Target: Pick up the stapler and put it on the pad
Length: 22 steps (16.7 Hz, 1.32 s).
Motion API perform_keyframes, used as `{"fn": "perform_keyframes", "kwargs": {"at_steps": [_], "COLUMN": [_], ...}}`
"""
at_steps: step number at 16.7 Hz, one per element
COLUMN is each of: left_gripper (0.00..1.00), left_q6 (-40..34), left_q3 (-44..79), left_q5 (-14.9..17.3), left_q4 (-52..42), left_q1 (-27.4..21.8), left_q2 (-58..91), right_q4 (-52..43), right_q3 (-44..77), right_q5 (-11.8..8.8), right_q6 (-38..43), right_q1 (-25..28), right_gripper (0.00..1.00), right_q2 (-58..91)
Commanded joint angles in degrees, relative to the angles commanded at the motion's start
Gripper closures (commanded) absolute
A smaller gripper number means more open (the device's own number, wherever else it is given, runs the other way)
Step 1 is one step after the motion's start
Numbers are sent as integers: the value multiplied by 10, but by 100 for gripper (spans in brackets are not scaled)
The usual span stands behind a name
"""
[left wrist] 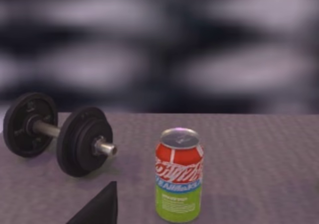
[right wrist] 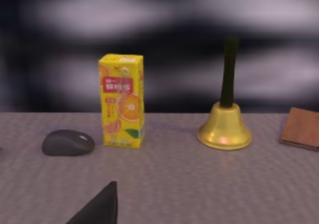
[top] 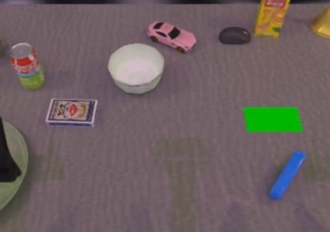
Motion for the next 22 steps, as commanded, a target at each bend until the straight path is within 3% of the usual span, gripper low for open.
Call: {"fn": "perform_keyframes", "kwargs": {"at_steps": [4, 7, 22], "left_gripper": [0, 0, 0], "left_q6": [0, 0, 0], "left_q3": [0, 0, 0], "left_q5": [0, 0, 0], "left_q4": [0, 0, 0], "left_q1": [0, 0, 0], "left_q2": [0, 0, 0], "right_q4": [-16, -72, -545], "right_q3": [18, 80, 568], "right_q5": [0, 0, 5], "right_q6": [16, 74, 539], "right_q1": [7, 31, 221], "right_gripper": [0, 0, 0], "right_q2": [18, 92, 812]}}
